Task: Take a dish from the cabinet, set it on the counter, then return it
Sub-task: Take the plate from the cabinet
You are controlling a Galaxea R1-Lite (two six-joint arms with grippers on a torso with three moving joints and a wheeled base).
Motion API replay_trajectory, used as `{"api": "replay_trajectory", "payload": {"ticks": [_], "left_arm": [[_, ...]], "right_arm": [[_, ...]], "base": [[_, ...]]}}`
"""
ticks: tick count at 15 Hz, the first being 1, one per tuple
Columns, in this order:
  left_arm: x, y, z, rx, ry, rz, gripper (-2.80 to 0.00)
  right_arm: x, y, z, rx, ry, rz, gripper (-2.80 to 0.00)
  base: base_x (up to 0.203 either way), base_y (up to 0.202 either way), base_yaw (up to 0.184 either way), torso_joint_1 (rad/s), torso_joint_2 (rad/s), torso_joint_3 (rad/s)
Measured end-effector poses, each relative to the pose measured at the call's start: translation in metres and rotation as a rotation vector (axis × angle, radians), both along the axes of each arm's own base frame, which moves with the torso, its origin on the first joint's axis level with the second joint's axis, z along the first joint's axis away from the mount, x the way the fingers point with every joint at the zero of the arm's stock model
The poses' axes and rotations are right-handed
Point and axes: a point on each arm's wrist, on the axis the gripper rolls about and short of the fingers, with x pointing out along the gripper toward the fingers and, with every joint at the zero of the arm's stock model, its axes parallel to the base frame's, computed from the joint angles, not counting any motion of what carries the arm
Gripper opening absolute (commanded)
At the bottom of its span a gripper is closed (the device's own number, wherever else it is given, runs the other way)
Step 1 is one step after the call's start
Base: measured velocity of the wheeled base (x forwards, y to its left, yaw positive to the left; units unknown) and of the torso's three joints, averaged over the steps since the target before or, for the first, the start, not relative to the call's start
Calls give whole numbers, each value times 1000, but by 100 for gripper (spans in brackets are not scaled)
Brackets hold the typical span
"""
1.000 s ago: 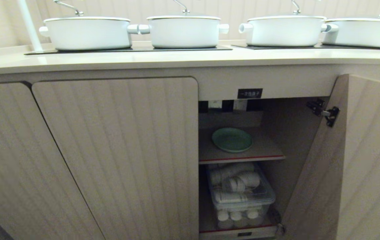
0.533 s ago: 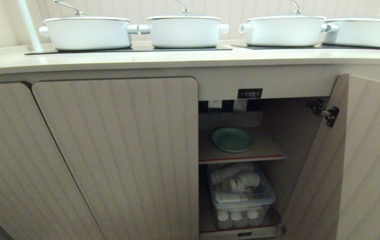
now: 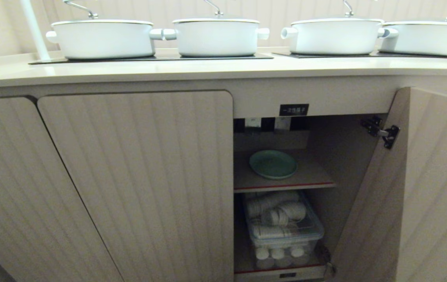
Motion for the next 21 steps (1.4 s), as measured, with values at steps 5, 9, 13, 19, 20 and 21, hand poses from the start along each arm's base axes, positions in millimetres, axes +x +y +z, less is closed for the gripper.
{"api": "replay_trajectory", "payload": {"ticks": [5, 9, 13, 19, 20, 21], "left_arm": [[0, 0, 0, 0, 0, 0, -280], [0, 0, 0, 0, 0, 0, -280], [0, 0, 0, 0, 0, 0, -280], [0, 0, 0, 0, 0, 1, -280], [0, 0, 0, 0, 0, 1, -280], [0, 0, 0, 0, 0, 1, -280]], "right_arm": [[0, 0, 0, 23, 0, -1, -280], [0, 0, 0, -7, 0, 0, -280], [0, 0, 0, -43, -1, 2, -280], [4, 0, 1, -50, 55, 5, -280], [6, 0, 3, -62, 64, 12, -280], [7, 1, 6, -80, 61, 31, -280]], "base": [[0, 0, 0, 0, 0, 0], [0, 0, 0, 0, 0, 0], [0, 0, 0, 0, 0, 0], [0, 0, 0, 0, 0, 0], [0, 0, 0, 0, 0, 0], [0, 0, 0, 0, 0, 0]]}}
